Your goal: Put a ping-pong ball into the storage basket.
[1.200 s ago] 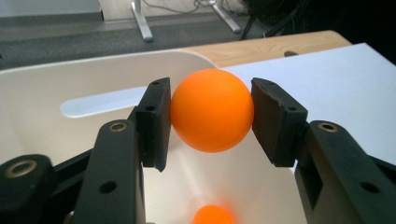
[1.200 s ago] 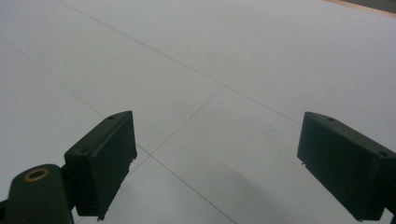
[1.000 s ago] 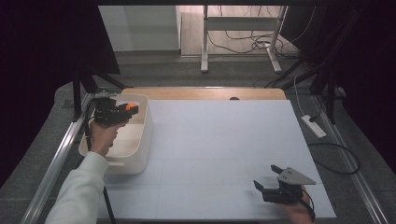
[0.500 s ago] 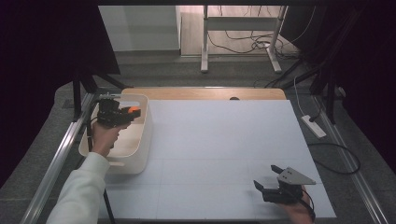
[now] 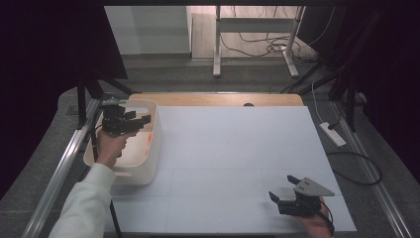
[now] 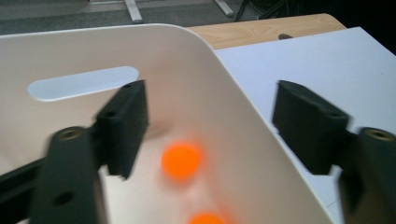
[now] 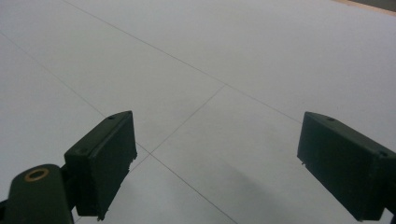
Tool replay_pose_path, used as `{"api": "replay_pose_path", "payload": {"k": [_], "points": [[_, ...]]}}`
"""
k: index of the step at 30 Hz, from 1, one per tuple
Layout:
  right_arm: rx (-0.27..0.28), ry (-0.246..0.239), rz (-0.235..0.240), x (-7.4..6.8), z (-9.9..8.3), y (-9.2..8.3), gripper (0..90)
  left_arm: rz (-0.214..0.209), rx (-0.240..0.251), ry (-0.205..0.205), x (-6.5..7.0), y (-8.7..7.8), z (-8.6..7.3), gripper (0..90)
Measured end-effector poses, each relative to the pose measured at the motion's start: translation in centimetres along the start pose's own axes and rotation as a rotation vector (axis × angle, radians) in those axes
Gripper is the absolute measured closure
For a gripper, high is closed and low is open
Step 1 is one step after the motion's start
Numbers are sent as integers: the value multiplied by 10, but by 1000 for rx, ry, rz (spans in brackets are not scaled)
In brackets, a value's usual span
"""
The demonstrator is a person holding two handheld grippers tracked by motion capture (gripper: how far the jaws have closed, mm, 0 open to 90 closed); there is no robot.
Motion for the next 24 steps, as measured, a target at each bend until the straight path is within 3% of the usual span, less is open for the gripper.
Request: {"api": "replay_pose_path", "payload": {"k": [3,16,24], "points": [[1,0,-1,0,0,0,115,23,5,23,4,-2,1,166],[-1,-1,-3,0,0,0,114,-88,69,81,32,-12,5,125],[0,-2,-3,0,0,0,115,-165,93,128,64,-14,3,120]]}}
Point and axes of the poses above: each handheld gripper's, and its own axes: y roughly forward along the jaws, z roughly out of its top, x roughly to its right, the point moved 6 cm from there along y, roughly forward along the jaws, and after that the axes turned 7 degrees about -z, right-handed, at the moved point
